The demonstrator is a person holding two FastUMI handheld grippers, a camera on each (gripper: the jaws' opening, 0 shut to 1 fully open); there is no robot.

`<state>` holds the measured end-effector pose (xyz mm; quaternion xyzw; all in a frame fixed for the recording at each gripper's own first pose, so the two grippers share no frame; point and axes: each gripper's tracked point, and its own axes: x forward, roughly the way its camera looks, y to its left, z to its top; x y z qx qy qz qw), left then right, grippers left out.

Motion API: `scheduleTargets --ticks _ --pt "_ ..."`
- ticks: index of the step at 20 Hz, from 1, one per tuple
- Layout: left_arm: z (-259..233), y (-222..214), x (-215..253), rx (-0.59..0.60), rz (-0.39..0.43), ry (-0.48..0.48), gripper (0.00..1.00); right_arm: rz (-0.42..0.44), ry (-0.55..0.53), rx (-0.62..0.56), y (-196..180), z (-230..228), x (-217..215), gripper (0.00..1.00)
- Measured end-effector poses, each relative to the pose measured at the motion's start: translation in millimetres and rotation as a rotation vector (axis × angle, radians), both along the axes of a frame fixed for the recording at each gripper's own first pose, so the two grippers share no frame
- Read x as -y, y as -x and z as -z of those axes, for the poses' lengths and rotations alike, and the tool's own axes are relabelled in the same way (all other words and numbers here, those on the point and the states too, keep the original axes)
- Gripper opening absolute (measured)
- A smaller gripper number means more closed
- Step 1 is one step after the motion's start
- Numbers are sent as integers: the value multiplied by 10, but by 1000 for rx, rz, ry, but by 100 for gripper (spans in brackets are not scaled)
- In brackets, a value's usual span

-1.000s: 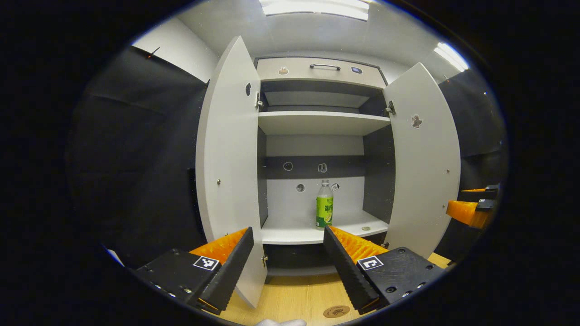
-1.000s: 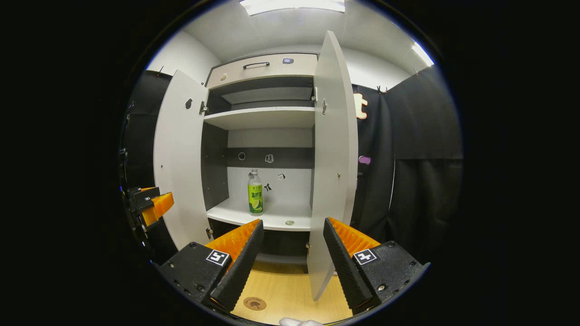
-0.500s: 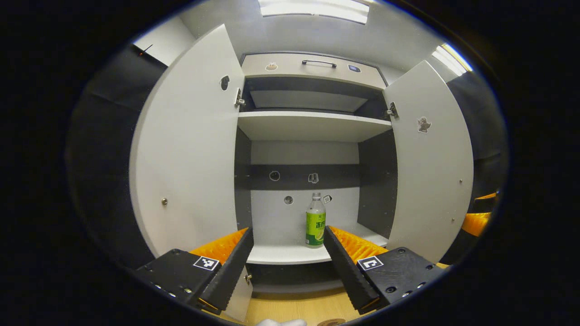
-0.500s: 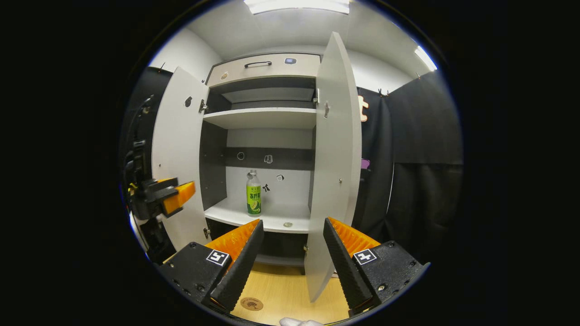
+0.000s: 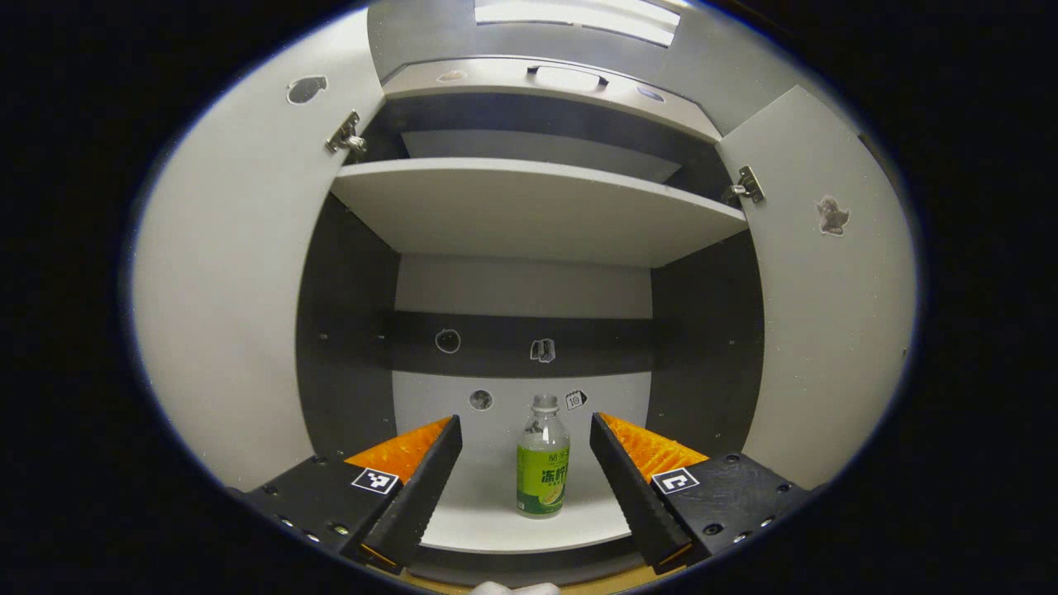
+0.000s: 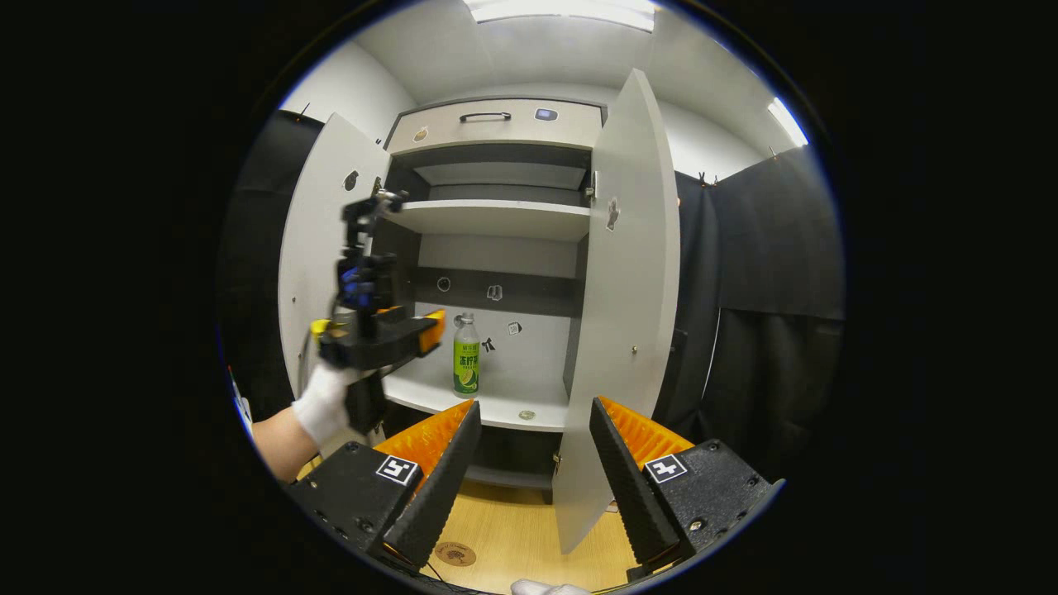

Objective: Grasp the bottle in the cabinet with the left hand and place it on the coaster, then close the right door with the right hand and the left door with the left hand.

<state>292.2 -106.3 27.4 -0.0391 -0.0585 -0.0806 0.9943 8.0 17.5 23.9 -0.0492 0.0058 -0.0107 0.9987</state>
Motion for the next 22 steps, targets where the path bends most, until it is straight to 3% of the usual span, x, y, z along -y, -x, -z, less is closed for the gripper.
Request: scheduleTargets --ticks 4,8,17,18,19,22 --pt "222 -527 265 -22 11 9 95 9 29 -27 29 93 -16 82" --pt "447 -920 406 -64 -46 -33 95 23 23 -69 39 253 32 82" --pt "771 -1232 532 -119 -70 -25 94 42 -21 -117 41 445 184 82" --pt "845 -1277 511 -137 -89 -37 89 47 -21 -121 58 475 201 82" --pt "828 -1255 516 -127 -85 -47 76 50 -21 -124 82 491 213 82" --pt "733 -1036 585 -92 -44 -49 74 69 -25 -123 146 524 310 82"
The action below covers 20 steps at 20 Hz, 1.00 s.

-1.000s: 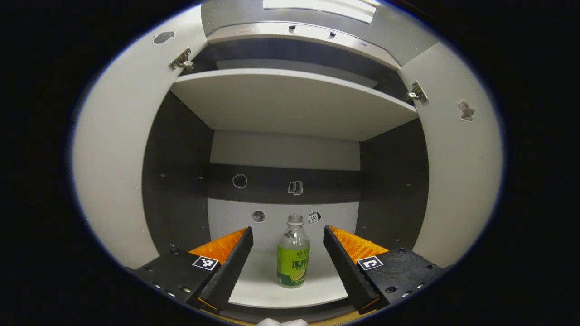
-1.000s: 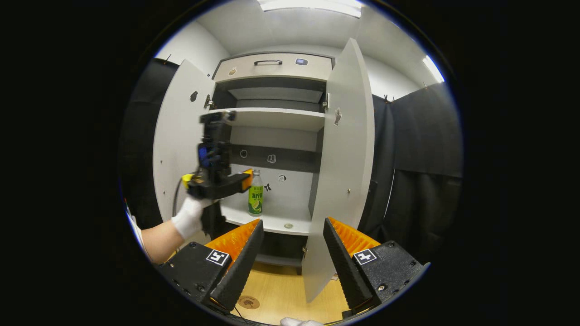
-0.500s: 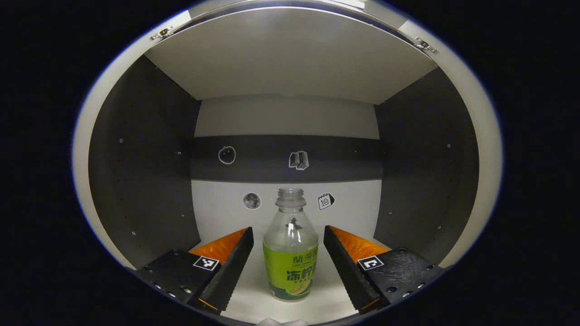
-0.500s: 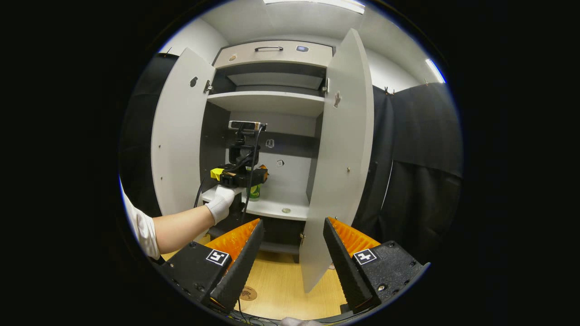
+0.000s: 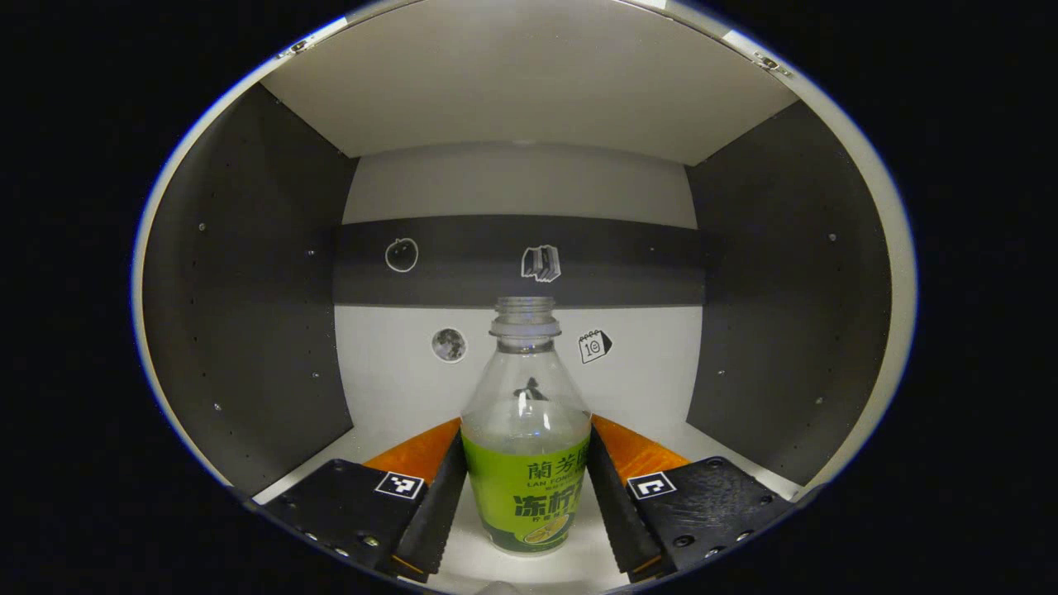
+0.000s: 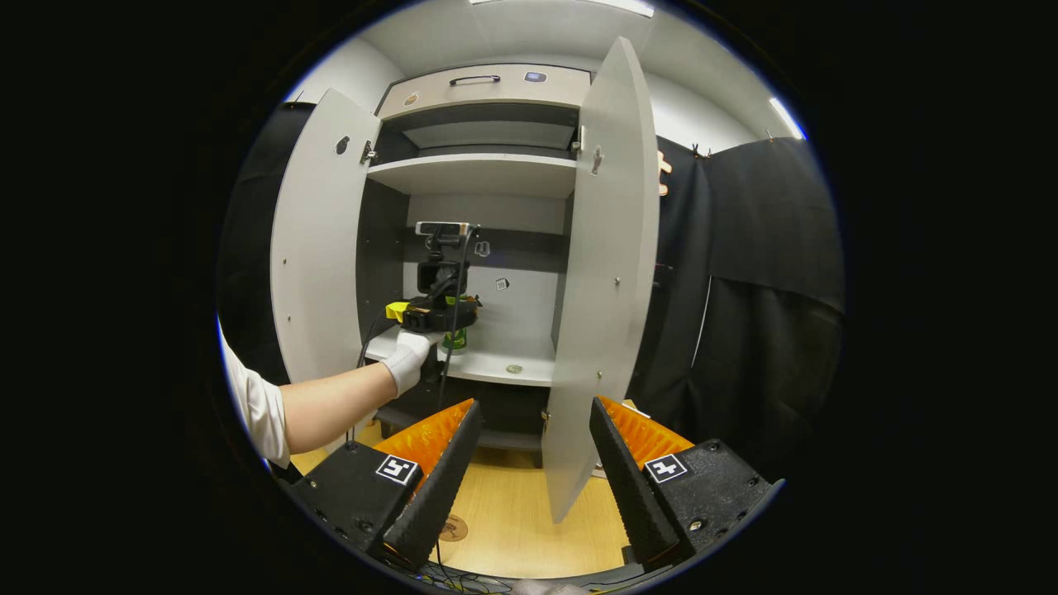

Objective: Grasp the bottle in the cabinet with the left hand and place it on the coaster, then close the right door with the right hand and the left door with the left hand.

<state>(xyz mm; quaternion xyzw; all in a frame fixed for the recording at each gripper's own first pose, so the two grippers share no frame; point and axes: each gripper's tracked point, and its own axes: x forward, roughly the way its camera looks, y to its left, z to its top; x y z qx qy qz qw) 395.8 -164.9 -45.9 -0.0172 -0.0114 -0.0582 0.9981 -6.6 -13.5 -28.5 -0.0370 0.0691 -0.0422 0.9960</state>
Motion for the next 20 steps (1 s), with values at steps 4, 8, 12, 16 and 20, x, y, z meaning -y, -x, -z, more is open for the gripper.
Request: scheduleTargets --ticks 4,8,12,16,20 --pt "-72 555 13 56 46 -41 74 30 -29 -1 60 54 153 82" --pt "51 1259 -14 56 89 3 74 43 -47 -14 130 131 221 82" --pt "297 1865 -156 32 78 18 74 33 -69 -29 184 217 203 82" --pt "584 2380 -94 30 127 75 74 11 -76 -54 185 360 138 82" --pt "981 2765 16 28 173 47 74 -7 -85 -81 199 492 92 82"
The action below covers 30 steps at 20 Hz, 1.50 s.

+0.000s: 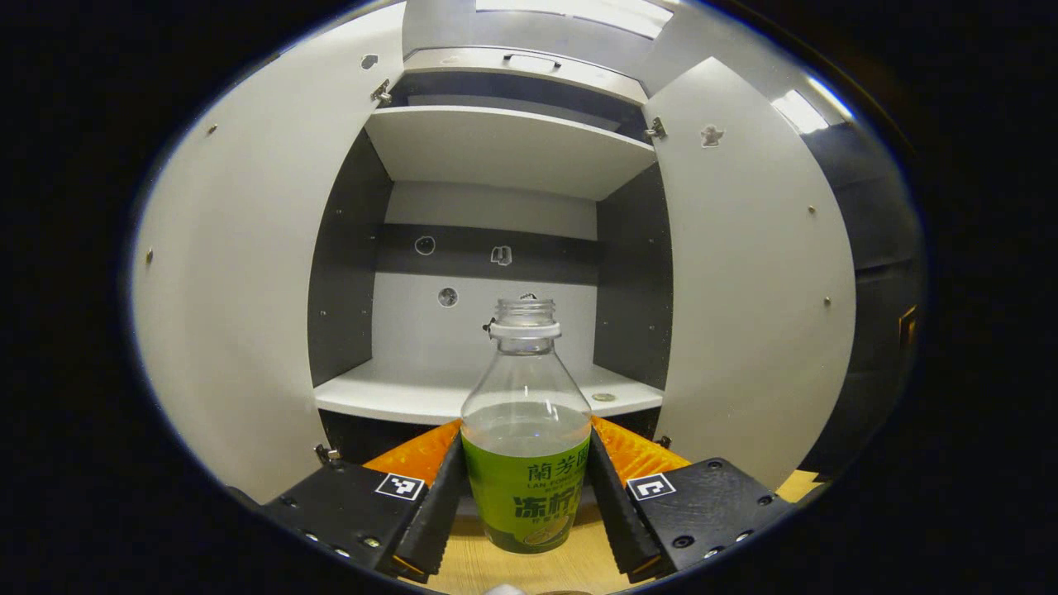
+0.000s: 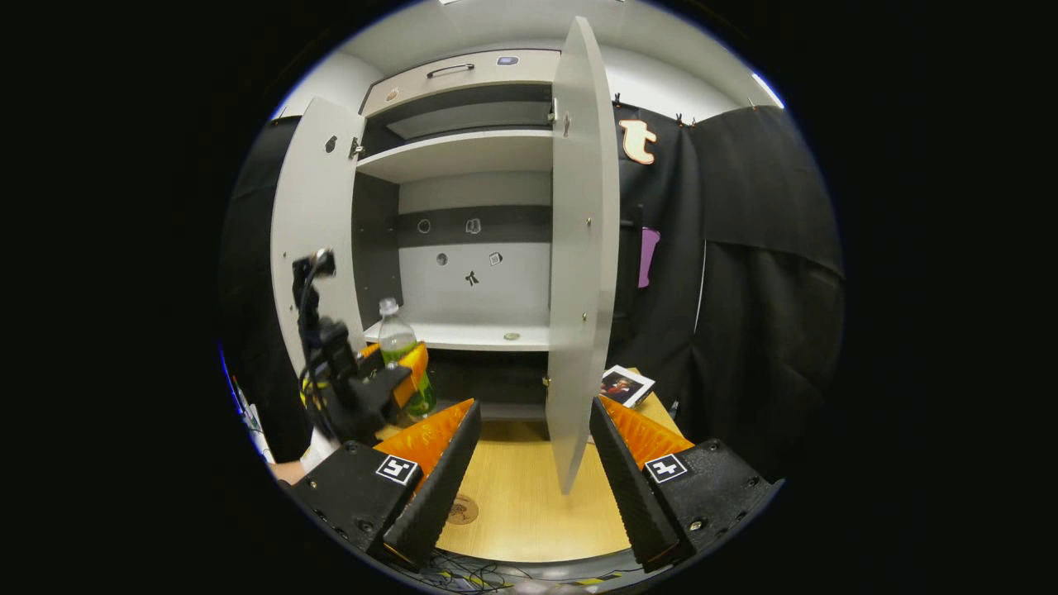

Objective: Grasp the bottle in the cabinet with the left hand and place it on the coaster, then close the right door with the right hand and the left door with the left hand.

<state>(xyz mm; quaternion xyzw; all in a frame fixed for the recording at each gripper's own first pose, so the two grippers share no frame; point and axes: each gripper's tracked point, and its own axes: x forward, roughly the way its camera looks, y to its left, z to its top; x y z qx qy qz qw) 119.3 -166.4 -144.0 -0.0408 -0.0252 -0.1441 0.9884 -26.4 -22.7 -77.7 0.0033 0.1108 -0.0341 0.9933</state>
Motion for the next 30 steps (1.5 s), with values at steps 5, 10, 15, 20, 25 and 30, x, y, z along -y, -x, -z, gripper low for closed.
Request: scheduleTargets --ticks 5,10,15,20,25,30 --pt "663 391 134 -57 57 14 73 21 17 -38 66 144 120 82" --pt "1237 710 294 -62 137 29 74 40 24 -83 143 305 235 82" --pt "1718 928 423 -90 180 -10 74 36 42 -124 182 426 229 82" --pt "2031 967 481 -122 182 -31 74 19 61 -147 232 514 193 82" --pt "2143 951 435 -111 175 -30 77 15 67 -160 288 573 209 82" --pt "2244 992 421 -138 172 -52 77 13 62 -169 333 603 236 82"
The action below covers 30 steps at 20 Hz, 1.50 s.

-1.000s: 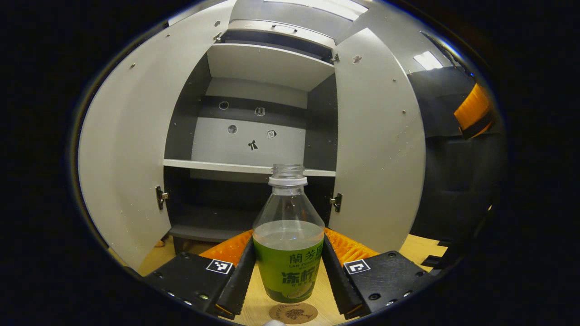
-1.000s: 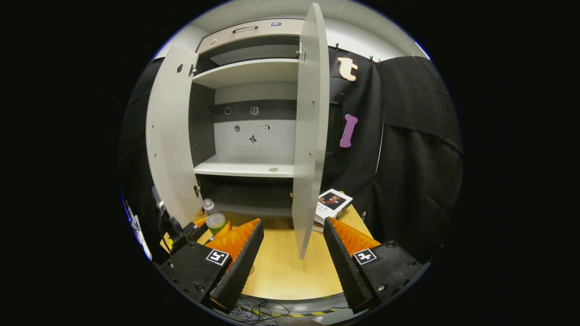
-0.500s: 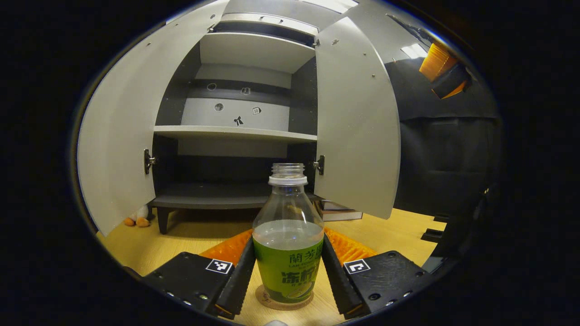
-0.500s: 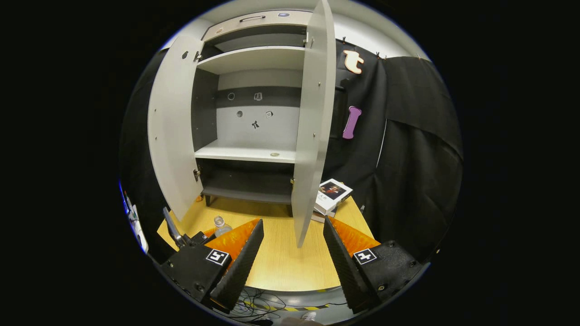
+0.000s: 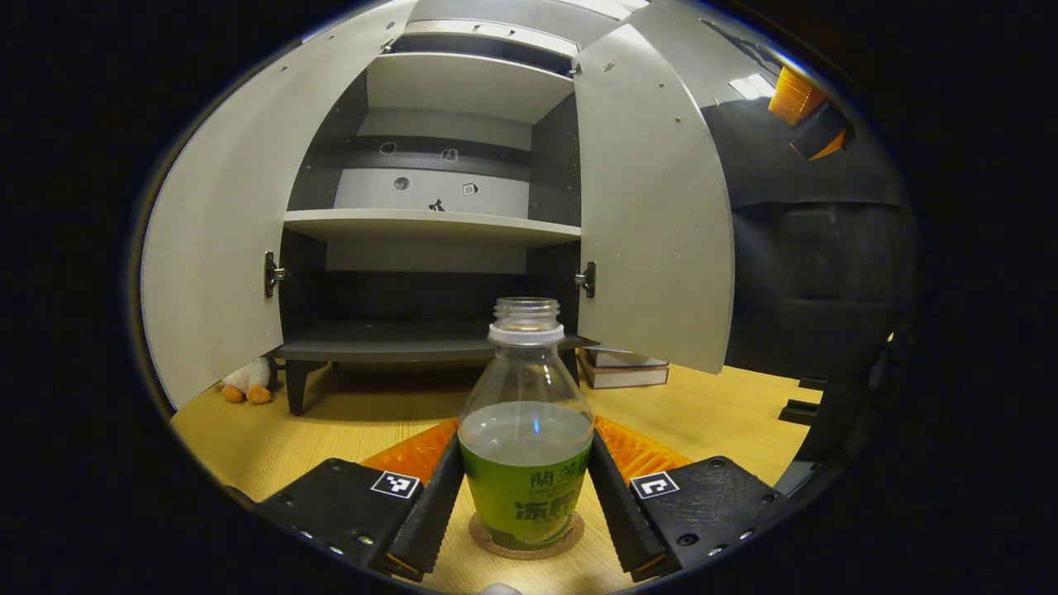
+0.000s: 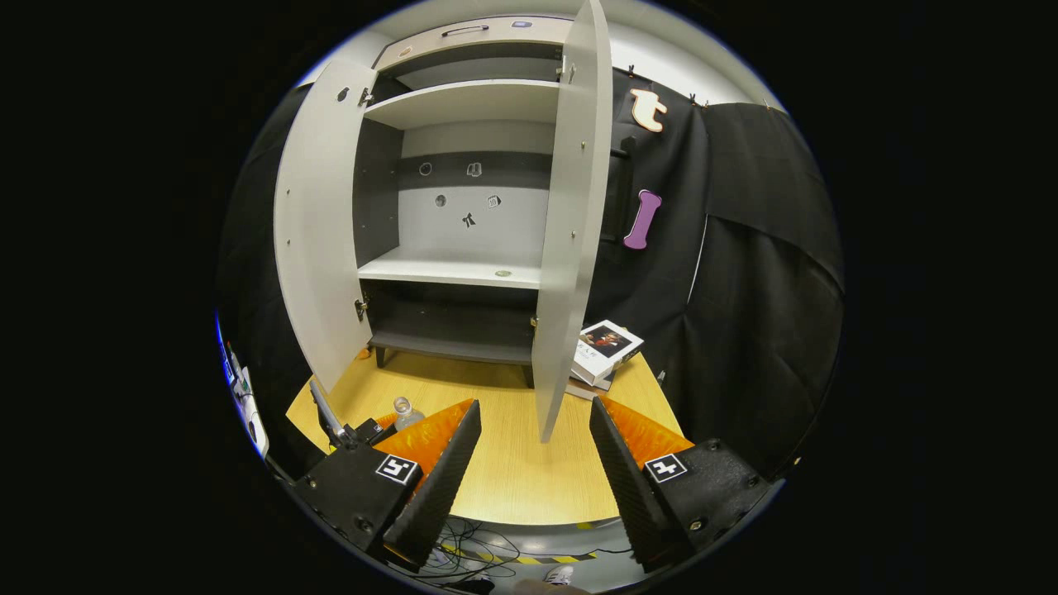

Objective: Grasp the bottle in the cabinet with the left hand and place it on the coaster, then close the right door with the right hand and the left door with the left hand.

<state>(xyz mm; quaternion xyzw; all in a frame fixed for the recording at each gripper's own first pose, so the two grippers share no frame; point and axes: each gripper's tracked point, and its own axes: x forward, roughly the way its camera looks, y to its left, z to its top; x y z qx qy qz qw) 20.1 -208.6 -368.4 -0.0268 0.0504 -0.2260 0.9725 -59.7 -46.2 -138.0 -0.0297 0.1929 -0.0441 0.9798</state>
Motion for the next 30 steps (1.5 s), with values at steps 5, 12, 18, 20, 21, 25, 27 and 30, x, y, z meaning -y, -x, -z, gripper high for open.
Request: scheduleTargets --ticks 5,12,18,20,21,25,27,30 --pt "-246 6 -56 25 -16 -22 96 4 -11 12 -7 -28 9 82" --pt "-951 -60 -126 41 -48 4 96 1 -36 42 -10 -111 -36 82" --pt "-1571 -89 -437 -38 -130 23 96 -6 -47 112 -31 -295 -24 82" --pt "-1862 -110 -637 -17 -173 19 96 -9 -61 131 -44 -347 7 82" --pt "-1995 -108 -725 -11 -185 13 96 -8 -70 141 -66 -387 27 82" --pt "-2411 -49 -1183 14 -271 -49 96 24 -77 202 -168 -583 272 82" --pt "-2552 26 -1371 18 -298 -54 96 48 -78 242 -225 -738 450 82" --pt "-2667 180 -1611 10 -338 -74 96 84 -65 291 -301 -942 773 82"
